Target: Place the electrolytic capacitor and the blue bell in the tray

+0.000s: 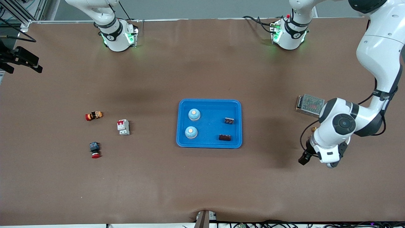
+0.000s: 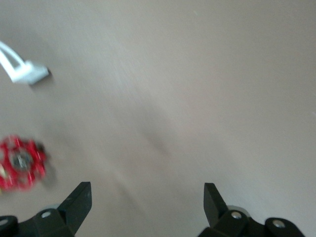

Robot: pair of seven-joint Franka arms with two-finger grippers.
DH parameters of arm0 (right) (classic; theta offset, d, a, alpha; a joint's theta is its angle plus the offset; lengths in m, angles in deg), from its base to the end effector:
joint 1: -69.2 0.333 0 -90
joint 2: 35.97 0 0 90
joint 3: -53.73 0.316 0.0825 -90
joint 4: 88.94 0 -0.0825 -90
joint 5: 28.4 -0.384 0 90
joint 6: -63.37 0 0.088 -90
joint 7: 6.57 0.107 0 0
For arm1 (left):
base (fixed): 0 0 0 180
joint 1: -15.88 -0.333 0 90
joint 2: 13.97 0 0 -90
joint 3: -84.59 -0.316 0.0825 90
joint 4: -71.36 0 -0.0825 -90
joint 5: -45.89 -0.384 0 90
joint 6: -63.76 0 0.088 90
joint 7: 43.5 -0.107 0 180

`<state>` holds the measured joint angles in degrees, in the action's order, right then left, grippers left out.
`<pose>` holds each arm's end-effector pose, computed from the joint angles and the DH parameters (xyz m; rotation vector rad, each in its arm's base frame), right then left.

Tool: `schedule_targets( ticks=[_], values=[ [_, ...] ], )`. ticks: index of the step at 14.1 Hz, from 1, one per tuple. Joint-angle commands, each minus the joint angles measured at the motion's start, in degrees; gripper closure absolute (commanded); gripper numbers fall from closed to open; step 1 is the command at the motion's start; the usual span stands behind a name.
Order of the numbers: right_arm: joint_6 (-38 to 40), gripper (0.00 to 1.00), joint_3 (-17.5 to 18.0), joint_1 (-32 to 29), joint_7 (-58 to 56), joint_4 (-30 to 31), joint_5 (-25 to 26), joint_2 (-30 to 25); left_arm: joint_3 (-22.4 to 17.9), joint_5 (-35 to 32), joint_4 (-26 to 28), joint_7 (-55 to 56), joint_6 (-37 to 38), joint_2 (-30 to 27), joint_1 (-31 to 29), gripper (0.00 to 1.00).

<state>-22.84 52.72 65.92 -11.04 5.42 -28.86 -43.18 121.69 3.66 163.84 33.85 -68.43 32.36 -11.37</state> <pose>0.5064 -0.0377 0.6499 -3.1300 -0.0059 0.0244 0.6963 -0.0404 0.2267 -2.8325 -1.3085 -0.2289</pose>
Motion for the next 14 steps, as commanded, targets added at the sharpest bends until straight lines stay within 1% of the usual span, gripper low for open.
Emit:
schedule_targets(
  ticks=[1, 3, 6, 7, 8, 10, 11, 13, 14],
  values=[
    [0.69, 0.00, 0.39, -0.41, -0.53, -0.32, -0.24, -0.34, -1.84, 0.48, -7.21, -7.72, 0.97, 5.86, 0.80, 0.00],
    [0.69, 0.00, 0.39, -0.41, -0.45, -0.32, -0.24, -0.34, -3.96, 0.57, -9.24, -10.55, 0.53, 6.92, 0.88, 0.00],
    [0.69, 0.00, 0.39, -0.41, -0.45, -0.32, -0.24, -0.34, -5.45, 0.83, -10.91, -14.24, 0.44, 7.11, 1.23, 0.00],
    [0.69, 0.00, 0.39, -0.41, -0.45, -0.32, -0.24, -0.34, -6.33, 1.09, -11.18, -14.77, 0.44, 6.93, 2.37, 0.00],
    [0.69, 0.00, 0.39, -0.41, -0.45, -0.32, -0.24, -0.34, -8.16, 2.32, -12.40, -14.78, 0.62, 6.58, 4.29, 0.00],
    [0.69, 0.00, 0.39, -0.41, -0.45, -0.32, -0.24, -0.34, -13.52, 8.19, -13.64, -15.91, 0.97, 5.53, 8.60, 0.00],
    [0.69, 0.00, 0.39, -0.41, -0.45, -0.32, -0.24, -0.34, -15.02, 11.00, -13.82, -18.01, 1.06, 4.91, 9.84, 0.00],
    [0.61, 0.00, 0.39, -0.41, -0.45, -0.32, -0.24, -0.25, -16.43, 15.58, -13.91, -22.31, 1.41, 3.51, 10.46, 0.00],
    [0.61, 0.00, 0.39, -0.41, -0.45, -0.32, -0.24, -0.25, -18.10, 17.69, -13.91, -25.12, 2.19, 2.54, 11.51, 0.00]
  ],
)
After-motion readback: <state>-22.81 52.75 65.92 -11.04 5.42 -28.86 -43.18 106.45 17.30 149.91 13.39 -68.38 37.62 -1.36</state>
